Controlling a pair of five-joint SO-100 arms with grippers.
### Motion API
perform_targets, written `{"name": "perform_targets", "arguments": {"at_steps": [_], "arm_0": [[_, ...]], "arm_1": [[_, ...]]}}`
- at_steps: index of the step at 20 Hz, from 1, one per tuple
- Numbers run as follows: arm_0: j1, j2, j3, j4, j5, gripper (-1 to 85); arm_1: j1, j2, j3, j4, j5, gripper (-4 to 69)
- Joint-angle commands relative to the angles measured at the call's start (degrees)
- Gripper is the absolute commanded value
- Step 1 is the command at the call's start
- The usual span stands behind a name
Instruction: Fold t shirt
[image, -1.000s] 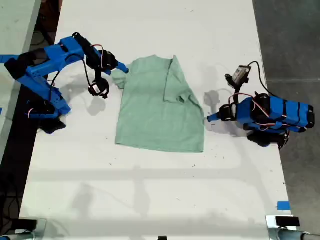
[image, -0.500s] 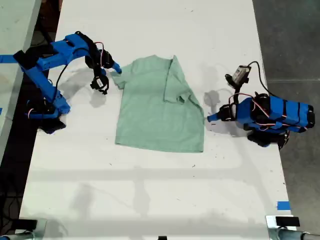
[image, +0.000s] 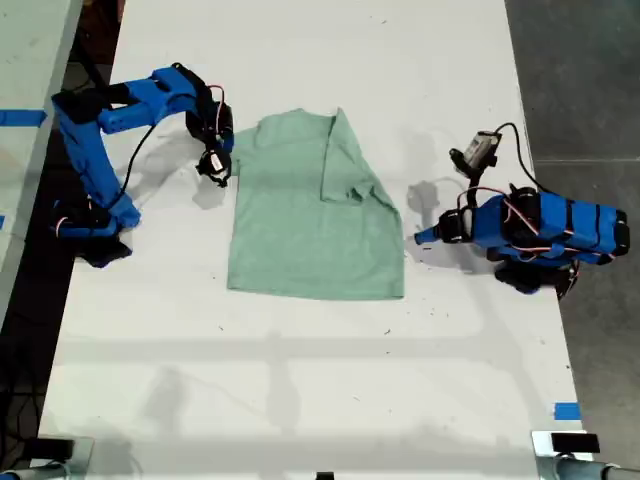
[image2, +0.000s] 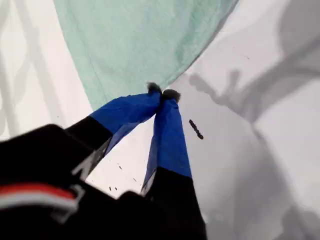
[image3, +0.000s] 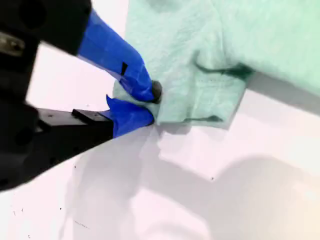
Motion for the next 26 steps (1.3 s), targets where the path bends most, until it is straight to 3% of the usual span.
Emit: {"name": "perform_targets", "arguments": {"at_steps": [1,7,12,20,21,23,26], "arm_0": [[-1.3,-0.7,-1.5,1.5,-1.1,-0.1],[-0.7,7.8,-3.9,6.2,-2.6,-0.1],[13.2,10.9,-21.0,14.1,-7.2,-0.1],[27.7,-14.9,-46.2,11.4,-12.3,-0.1],[28.2,-16.9,-46.2,10.5,-13.0,4.7],[29.6,-19.3,-46.1,9.1,-15.3,34.3],[29.8,-14.3,-46.1,10.2,-14.2,34.7]], "arm_1": [[-0.4,0.9,1.8,-0.1,0.1,1.2],[-0.6,0.9,1.8,-0.1,0.1,1.2],[-0.6,0.9,1.8,-0.1,0.1,1.2],[-0.9,0.9,1.8,-0.2,0.1,1.2],[-0.9,0.9,1.8,-0.2,0.0,1.2],[-1.0,0.9,1.8,-0.3,-0.1,1.2],[-1.1,0.9,1.7,-0.3,-0.1,1.2]]}}
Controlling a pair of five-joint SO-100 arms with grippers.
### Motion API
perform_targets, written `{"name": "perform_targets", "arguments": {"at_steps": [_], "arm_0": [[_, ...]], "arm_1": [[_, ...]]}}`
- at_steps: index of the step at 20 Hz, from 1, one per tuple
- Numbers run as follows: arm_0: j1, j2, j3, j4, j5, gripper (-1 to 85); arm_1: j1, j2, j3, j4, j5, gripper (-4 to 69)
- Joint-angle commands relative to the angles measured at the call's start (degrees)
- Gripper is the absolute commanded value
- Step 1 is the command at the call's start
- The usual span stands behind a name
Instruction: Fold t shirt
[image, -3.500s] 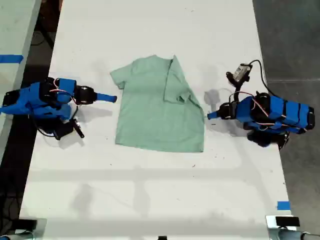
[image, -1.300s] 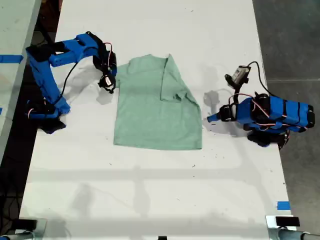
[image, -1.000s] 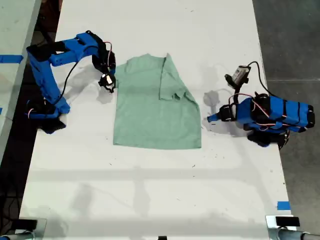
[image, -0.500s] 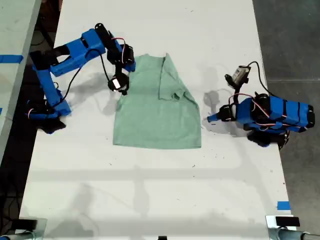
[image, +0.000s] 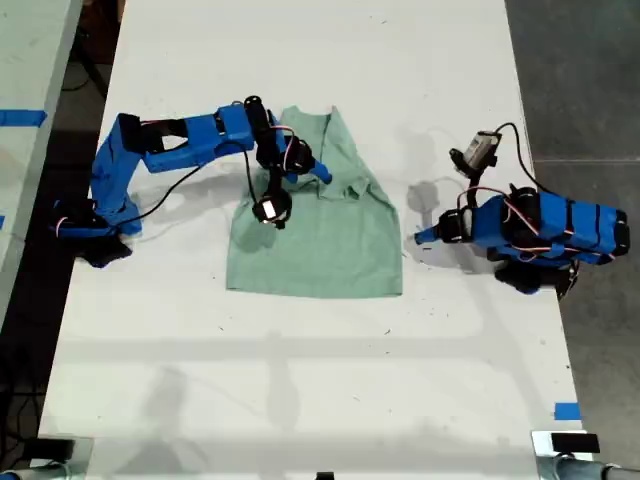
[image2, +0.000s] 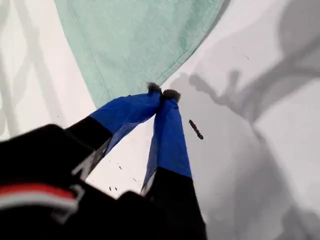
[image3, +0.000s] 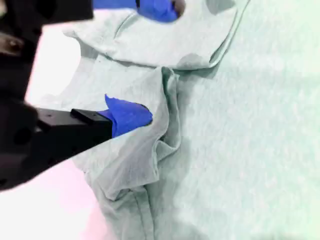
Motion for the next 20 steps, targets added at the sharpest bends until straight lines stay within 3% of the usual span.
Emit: {"name": "perform_targets", "arguments": {"at_steps": [1,3,4,6,8,12,14,16,20], "arm_0": [[0.0,10.2,-2.5,2.5,-0.3,30.0],[-1.9,22.3,0.8,6.4,-1.6,17.7],[-2.4,29.4,3.0,7.7,-1.5,0.0],[-1.6,45.0,9.0,9.3,-2.4,0.0],[2.3,64.5,23.1,5.4,-4.9,0.0],[13.2,108.2,73.4,-18.6,-13.3,0.0],[14.3,123.0,92.1,-23.4,-15.6,0.0],[15.0,132.5,105.9,-25.4,-15.5,0.0],[14.4,144.5,123.1,-16.7,-17.8,0.0]], "arm_1": [[-1.1,0.9,1.7,-0.3,-0.1,1.2],[-1.1,0.9,1.7,-0.3,-0.1,1.2],[-1.1,0.9,1.7,-0.3,-0.1,1.2],[-1.1,0.9,1.7,-0.3,-0.1,1.2],[-1.1,0.9,1.7,-0.3,-0.1,1.2],[-1.0,0.9,1.7,-0.4,-0.1,1.2],[-0.9,0.9,1.8,-0.4,0.2,1.2],[-0.6,0.9,1.8,-0.4,0.2,1.2],[-0.5,0.9,1.9,-0.3,0.4,1.2]]}}
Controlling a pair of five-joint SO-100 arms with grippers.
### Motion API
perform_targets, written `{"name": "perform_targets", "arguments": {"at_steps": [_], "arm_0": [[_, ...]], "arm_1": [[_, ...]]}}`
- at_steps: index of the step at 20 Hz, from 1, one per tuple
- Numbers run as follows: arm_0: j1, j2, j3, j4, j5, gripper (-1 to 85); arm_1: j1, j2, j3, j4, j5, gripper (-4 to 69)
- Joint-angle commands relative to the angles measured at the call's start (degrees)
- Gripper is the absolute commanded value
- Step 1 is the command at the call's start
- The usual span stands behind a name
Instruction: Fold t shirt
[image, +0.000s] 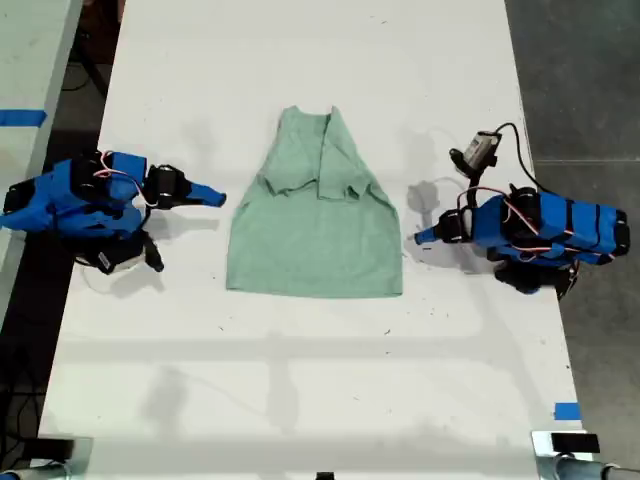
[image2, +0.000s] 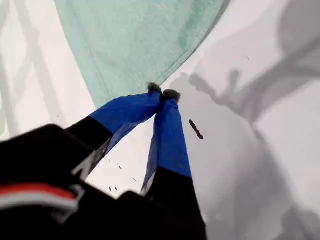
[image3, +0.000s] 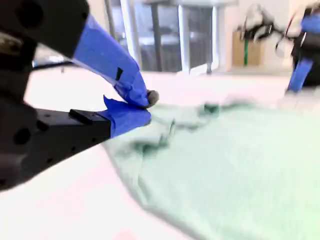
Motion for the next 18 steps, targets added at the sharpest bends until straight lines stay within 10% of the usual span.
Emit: {"name": "perform_targets", "arguments": {"at_steps": [1,18], "arm_0": [[1.9,3.5,2.6,1.5,-1.6,0.0],[-0.6,3.5,3.1,1.8,-2.1,0.0]], "arm_1": [[-0.5,0.9,1.9,-0.3,0.5,1.2],[-0.3,0.9,0.4,7.4,11.0,1.2]]}}
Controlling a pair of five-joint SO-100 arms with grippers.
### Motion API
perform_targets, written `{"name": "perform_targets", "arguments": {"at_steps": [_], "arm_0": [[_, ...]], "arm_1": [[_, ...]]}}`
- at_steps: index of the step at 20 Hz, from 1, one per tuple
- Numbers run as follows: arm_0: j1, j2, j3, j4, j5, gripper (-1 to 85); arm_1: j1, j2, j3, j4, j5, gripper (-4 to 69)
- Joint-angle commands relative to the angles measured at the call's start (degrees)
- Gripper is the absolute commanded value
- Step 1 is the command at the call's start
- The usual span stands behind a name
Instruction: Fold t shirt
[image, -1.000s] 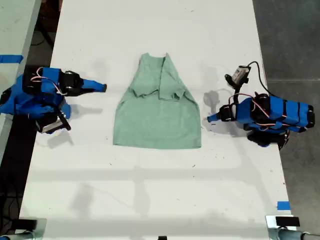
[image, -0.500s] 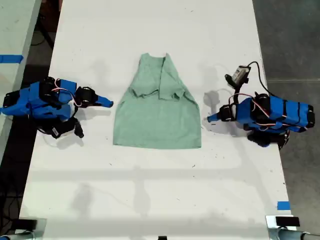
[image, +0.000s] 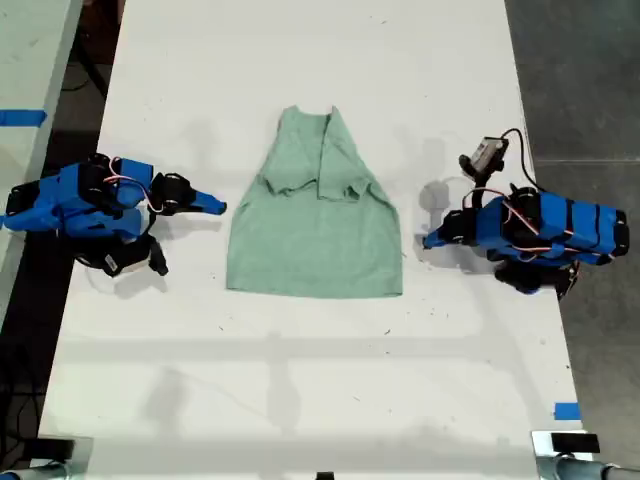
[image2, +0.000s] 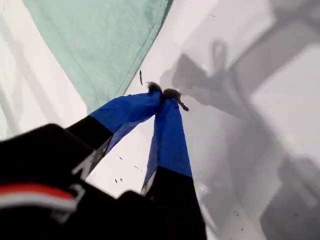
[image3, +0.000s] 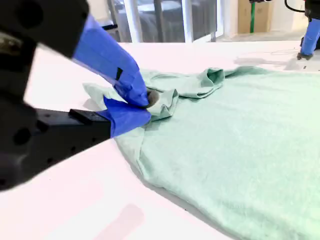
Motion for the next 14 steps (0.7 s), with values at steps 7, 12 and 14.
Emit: {"name": "perform_targets", "arguments": {"at_steps": [7,12,14], "arm_0": [[-0.7,0.4,0.1,0.2,-1.5,0.0],[-0.8,0.4,0.1,0.2,-1.7,0.0],[-0.8,0.4,0.2,0.2,-1.7,0.0]], "arm_1": [[0.3,0.5,1.0,2.2,7.7,1.2],[0.3,0.5,0.9,2.4,8.1,1.2],[0.2,0.5,0.9,2.4,8.2,1.2]]}}
